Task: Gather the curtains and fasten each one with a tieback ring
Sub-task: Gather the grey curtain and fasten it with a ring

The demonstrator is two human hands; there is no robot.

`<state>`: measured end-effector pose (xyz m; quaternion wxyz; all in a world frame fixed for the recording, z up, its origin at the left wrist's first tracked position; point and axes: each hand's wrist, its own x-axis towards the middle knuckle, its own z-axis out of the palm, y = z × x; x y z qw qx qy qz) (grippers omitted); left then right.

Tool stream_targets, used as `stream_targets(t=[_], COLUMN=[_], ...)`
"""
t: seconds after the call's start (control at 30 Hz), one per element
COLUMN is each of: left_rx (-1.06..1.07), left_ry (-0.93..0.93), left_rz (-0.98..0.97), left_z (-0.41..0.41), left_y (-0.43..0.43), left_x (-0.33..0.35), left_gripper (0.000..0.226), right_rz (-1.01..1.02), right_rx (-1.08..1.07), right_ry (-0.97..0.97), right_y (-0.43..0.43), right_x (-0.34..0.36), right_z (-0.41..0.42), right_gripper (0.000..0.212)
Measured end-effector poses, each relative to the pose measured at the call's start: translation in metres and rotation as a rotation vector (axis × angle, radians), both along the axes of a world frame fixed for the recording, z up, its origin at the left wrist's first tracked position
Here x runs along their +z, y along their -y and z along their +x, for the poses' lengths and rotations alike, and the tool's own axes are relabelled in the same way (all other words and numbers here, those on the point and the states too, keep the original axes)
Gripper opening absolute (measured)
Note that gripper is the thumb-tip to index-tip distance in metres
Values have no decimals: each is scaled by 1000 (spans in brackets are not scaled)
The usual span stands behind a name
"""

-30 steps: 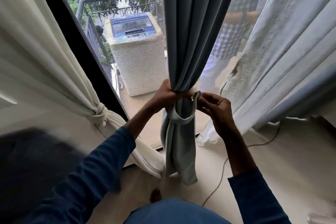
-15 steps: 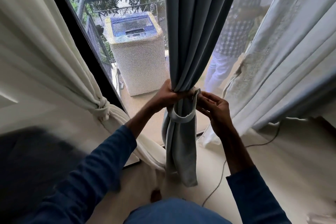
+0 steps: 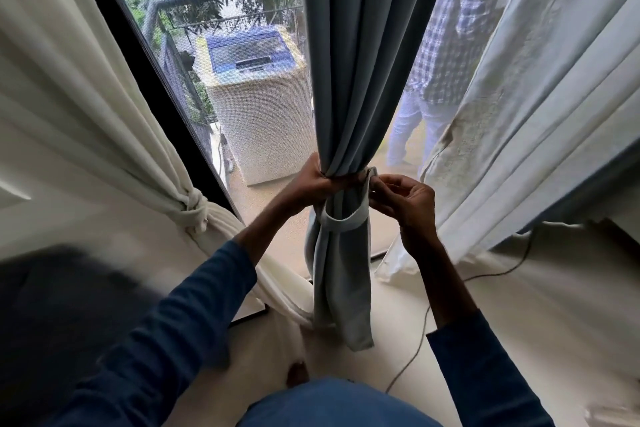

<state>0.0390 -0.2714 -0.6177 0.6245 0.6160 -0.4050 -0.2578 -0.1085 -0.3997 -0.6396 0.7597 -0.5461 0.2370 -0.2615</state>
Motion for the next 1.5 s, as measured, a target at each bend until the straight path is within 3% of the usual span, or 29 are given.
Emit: stream_targets(t=[0.13,0.33,0.47,0.7,0.83,1.13,1.5], left_rx=[57,155,209,180,124,-117,183], left_ry=[31,68,149,190,207,150,182], left_rz=[13,3,25,91,204,246,252], left_z=[-3,-6,-7,-3,3,31,16], left_y=[2,3,5,7,-2,-39,-38], left_x=[-1,-8,-11,-5,0,13,-12], left_gripper=[35,25,21,29,47,52,67], right_rz=[-104,-239,-356,-341,-310,-312,-296], right_rx=[-20,140,76,61,59,34,-15], right_ry=[-45,-77,-103,-72,-87,-113,-98], right_y=[-1,6,8,6,15,40,41], right_x=[1,1,-2,-3,-3,2,-4], right_z=[1,2,7,11,9,10,0], right_gripper=[33,24,17,12,7,20,40])
